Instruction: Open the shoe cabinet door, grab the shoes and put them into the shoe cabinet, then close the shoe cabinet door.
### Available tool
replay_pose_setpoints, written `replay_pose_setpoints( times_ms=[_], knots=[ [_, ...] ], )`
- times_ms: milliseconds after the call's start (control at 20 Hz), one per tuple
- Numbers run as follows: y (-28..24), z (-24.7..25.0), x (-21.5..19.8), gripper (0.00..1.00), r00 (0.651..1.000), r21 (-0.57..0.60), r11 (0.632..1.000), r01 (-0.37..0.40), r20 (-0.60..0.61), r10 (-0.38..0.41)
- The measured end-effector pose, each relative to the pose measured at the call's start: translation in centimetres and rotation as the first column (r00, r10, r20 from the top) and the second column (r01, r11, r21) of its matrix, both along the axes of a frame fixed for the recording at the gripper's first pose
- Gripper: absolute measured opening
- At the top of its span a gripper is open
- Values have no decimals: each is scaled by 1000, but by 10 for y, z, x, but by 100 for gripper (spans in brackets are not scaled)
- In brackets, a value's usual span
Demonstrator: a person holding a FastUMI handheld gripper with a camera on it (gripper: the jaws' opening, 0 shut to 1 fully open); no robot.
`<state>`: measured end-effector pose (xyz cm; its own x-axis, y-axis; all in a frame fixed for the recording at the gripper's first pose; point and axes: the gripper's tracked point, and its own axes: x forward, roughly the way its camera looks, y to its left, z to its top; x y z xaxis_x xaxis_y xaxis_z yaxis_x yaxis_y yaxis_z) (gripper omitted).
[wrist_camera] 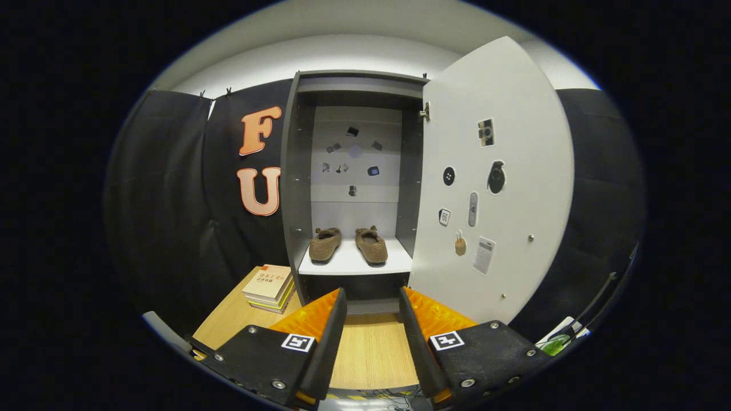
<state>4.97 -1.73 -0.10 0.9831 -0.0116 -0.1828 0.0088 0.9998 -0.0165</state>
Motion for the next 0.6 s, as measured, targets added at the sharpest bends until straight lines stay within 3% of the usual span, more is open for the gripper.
replay_pose_setpoints(
  times_ms=[250, 600],
  knots=[
    [-46, -8, -35, 64, 999, 31, 998, 49, -8, -49],
    [-154, -4, -56, 67, 986, 68, 984, 167, 5, -168]
  ],
)
